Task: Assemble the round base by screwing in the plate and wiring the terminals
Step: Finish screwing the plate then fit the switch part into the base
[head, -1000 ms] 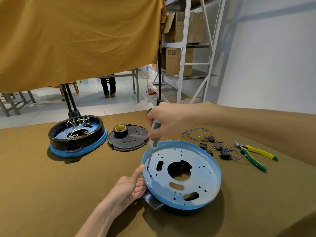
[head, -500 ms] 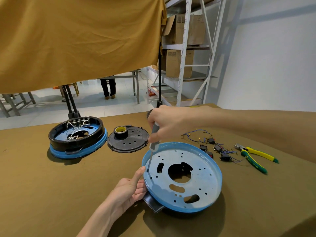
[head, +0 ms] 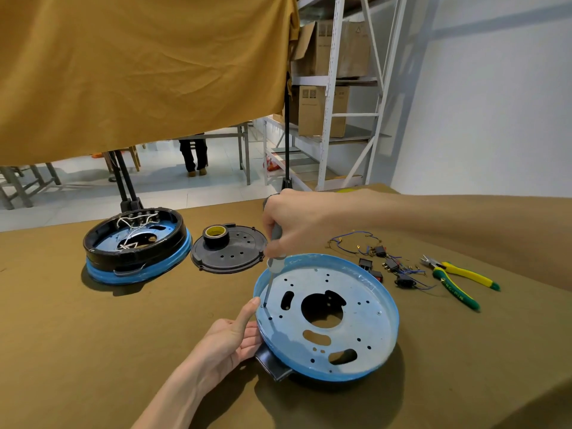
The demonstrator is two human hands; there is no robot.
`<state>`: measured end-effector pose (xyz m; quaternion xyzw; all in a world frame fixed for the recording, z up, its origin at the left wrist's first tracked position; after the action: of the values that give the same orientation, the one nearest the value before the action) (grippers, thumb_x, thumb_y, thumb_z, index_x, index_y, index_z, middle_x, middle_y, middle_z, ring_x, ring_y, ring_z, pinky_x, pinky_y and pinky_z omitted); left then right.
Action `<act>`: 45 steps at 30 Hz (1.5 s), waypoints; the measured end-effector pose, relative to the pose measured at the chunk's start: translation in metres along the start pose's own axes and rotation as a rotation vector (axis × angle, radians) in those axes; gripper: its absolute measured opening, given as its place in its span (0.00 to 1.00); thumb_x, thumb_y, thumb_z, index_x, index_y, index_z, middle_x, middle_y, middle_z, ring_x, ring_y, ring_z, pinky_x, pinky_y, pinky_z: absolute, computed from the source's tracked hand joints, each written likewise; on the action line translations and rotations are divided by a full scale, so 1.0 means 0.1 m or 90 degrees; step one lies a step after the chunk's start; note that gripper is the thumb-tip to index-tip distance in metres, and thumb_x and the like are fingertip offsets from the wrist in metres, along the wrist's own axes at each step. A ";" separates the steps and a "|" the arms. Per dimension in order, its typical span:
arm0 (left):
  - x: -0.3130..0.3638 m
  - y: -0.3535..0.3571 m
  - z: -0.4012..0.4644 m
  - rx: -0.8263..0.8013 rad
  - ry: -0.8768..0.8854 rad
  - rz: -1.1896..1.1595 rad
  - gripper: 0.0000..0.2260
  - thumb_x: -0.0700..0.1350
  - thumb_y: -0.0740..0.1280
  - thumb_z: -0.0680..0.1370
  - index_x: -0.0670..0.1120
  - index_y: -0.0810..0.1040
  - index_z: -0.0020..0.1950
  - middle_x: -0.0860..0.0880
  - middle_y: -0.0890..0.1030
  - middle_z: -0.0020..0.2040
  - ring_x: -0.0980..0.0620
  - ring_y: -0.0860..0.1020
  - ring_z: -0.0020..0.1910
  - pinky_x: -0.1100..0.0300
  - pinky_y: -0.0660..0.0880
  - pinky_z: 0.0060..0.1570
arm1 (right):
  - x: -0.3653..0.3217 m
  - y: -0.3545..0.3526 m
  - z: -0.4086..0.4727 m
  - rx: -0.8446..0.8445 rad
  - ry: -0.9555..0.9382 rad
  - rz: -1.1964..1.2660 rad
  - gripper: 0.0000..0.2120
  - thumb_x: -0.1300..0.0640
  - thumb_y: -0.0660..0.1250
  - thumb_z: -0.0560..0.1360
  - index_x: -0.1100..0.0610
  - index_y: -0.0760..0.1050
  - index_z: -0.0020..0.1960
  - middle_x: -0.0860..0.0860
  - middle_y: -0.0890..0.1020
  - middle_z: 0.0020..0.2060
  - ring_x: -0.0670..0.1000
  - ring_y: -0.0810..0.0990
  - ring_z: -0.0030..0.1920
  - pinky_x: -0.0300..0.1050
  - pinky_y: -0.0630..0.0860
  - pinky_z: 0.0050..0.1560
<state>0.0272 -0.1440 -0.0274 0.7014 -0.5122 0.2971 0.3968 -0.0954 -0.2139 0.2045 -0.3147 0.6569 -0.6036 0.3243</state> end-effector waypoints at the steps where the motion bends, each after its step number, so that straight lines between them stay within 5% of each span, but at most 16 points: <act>1: 0.00 0.00 0.00 0.001 0.001 0.002 0.35 0.62 0.76 0.64 0.35 0.81 0.58 0.38 0.87 0.51 0.44 0.88 0.48 0.58 0.84 0.39 | 0.00 0.02 0.03 0.001 0.031 0.016 0.15 0.47 0.71 0.77 0.59 0.80 0.40 0.54 0.79 0.33 0.52 0.75 0.33 0.41 0.70 0.27; 6: 0.01 0.01 -0.02 -0.005 0.004 -0.001 0.37 0.62 0.76 0.63 0.34 0.81 0.58 0.37 0.87 0.51 0.44 0.88 0.48 0.58 0.84 0.38 | 0.12 -0.05 -0.02 -0.065 0.107 0.082 0.17 0.46 0.71 0.78 0.61 0.82 0.43 0.50 0.84 0.28 0.48 0.76 0.22 0.35 0.72 0.23; 9: 0.01 0.02 -0.02 0.004 0.000 -0.012 0.36 0.61 0.76 0.64 0.34 0.80 0.58 0.37 0.87 0.50 0.45 0.88 0.44 0.59 0.83 0.34 | 0.11 -0.03 -0.11 -0.115 0.026 0.021 0.14 0.43 0.74 0.75 0.53 0.80 0.50 0.49 0.85 0.37 0.47 0.83 0.33 0.43 0.81 0.34; 12: 0.01 0.01 -0.01 0.003 0.003 -0.005 0.36 0.62 0.75 0.64 0.34 0.81 0.58 0.37 0.87 0.50 0.45 0.88 0.44 0.59 0.83 0.35 | 0.08 0.00 -0.12 -0.049 -0.031 -0.015 0.10 0.44 0.74 0.75 0.50 0.79 0.47 0.46 0.82 0.39 0.49 0.81 0.40 0.45 0.79 0.39; 17: 0.00 0.00 0.02 0.003 0.016 0.022 0.37 0.64 0.75 0.63 0.34 0.82 0.58 0.39 0.87 0.49 0.48 0.88 0.42 0.60 0.83 0.37 | 0.17 0.03 -0.03 -0.012 0.042 0.083 0.12 0.48 0.74 0.75 0.57 0.82 0.41 0.53 0.83 0.34 0.48 0.77 0.32 0.37 0.71 0.27; 21: -0.01 -0.02 0.02 -0.006 0.017 0.026 0.38 0.64 0.76 0.62 0.35 0.82 0.58 0.38 0.87 0.51 0.45 0.88 0.47 0.58 0.84 0.40 | 0.50 0.16 -0.11 -0.024 0.249 0.244 0.18 0.49 0.69 0.77 0.63 0.81 0.37 0.52 0.78 0.24 0.50 0.70 0.20 0.39 0.68 0.23; 25: 0.02 0.00 0.02 -0.004 0.030 0.007 0.37 0.64 0.76 0.64 0.36 0.81 0.60 0.38 0.87 0.52 0.42 0.87 0.52 0.57 0.85 0.41 | 0.55 0.19 -0.15 -0.073 0.244 0.245 0.21 0.42 0.70 0.76 0.60 0.83 0.39 0.50 0.81 0.25 0.48 0.71 0.20 0.36 0.68 0.21; 31: 0.07 0.02 -0.05 0.056 0.076 -0.004 0.36 0.64 0.75 0.65 0.37 0.80 0.59 0.40 0.87 0.50 0.43 0.87 0.49 0.53 0.85 0.45 | 0.80 0.21 -0.41 0.110 0.252 0.418 0.17 0.44 0.69 0.79 0.59 0.84 0.46 0.50 0.81 0.26 0.46 0.70 0.21 0.37 0.67 0.20; 33: 0.17 0.00 -0.11 0.101 0.114 0.024 0.34 0.65 0.74 0.64 0.40 0.81 0.58 0.42 0.88 0.50 0.45 0.87 0.50 0.51 0.85 0.50 | 0.90 0.39 -0.63 0.181 0.250 0.549 0.15 0.46 0.68 0.81 0.57 0.84 0.50 0.50 0.82 0.29 0.46 0.71 0.23 0.36 0.68 0.22; 38: 0.54 -0.04 -0.41 0.185 0.336 0.107 0.25 0.64 0.75 0.64 0.48 0.84 0.52 0.53 0.88 0.44 0.53 0.87 0.47 0.63 0.82 0.40 | 1.06 1.05 -1.20 0.364 0.273 0.733 0.08 0.54 0.67 0.82 0.55 0.84 0.53 0.47 0.80 0.33 0.47 0.73 0.28 0.40 0.69 0.26; 45: 0.76 0.24 -0.85 0.251 0.625 0.239 0.27 0.55 0.81 0.65 0.54 0.79 0.61 0.64 0.84 0.51 0.68 0.81 0.54 0.76 0.76 0.48 | 1.13 1.90 -1.67 0.479 0.452 0.610 0.05 0.54 0.67 0.82 0.52 0.78 0.57 0.47 0.82 0.43 0.48 0.77 0.38 0.35 0.70 0.34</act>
<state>0.0265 -0.1115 0.0846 0.4384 -0.3181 0.7447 0.3900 -0.3015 -0.1927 0.0199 0.3590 0.5359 -0.6467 0.4071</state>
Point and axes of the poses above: each hand's wrist, its own z-axis towards the middle knuckle, its own y-axis out of the palm, x = y × z, the point moved 4 cm from there along z, towards the middle knuckle
